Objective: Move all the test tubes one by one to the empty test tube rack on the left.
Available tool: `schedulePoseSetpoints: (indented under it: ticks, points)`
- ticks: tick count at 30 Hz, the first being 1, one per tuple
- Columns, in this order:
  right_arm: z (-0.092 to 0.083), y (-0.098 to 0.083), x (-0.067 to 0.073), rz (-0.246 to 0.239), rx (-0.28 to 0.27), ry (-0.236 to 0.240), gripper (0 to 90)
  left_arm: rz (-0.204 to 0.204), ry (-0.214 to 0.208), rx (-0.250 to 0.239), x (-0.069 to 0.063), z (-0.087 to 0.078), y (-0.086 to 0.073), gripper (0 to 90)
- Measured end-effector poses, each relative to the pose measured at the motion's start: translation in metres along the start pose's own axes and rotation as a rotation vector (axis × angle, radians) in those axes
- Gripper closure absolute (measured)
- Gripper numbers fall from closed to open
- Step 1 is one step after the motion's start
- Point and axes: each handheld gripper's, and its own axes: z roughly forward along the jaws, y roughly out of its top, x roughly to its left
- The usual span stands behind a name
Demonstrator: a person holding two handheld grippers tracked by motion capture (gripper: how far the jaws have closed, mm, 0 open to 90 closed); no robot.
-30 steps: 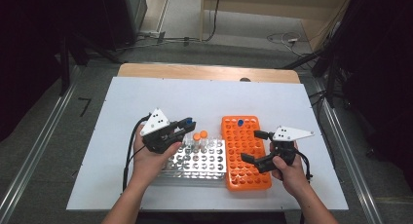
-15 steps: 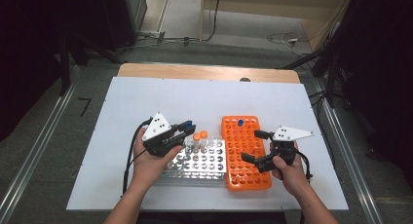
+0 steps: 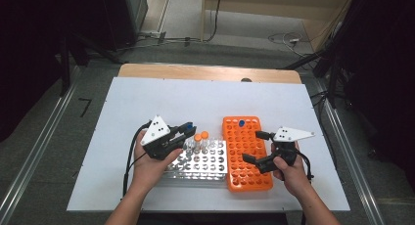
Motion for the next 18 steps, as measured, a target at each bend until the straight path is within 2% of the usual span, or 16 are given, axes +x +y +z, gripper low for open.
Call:
schedulePoseSetpoints:
  ticks: [7, 13, 18]
  points:
    - [0.0, -0.0002, -0.0005, 0.0, 0.002, -0.004, 0.0, 0.027, 0.007, 0.04, -0.0033, -0.0003, 0.0006, 76.4]
    - [-0.0005, -0.0001, -0.0019, 0.004, 0.0, -0.01, 0.0, 0.027, 0.007, 0.068, -0.004, -0.0024, 0.002, 75.6]
    - [-0.0003, -0.0002, -0.0038, 0.008, -0.001, -0.018, 0.0, 0.03, -0.015, 0.11, -0.0047, -0.0015, 0.0013, 74.4]
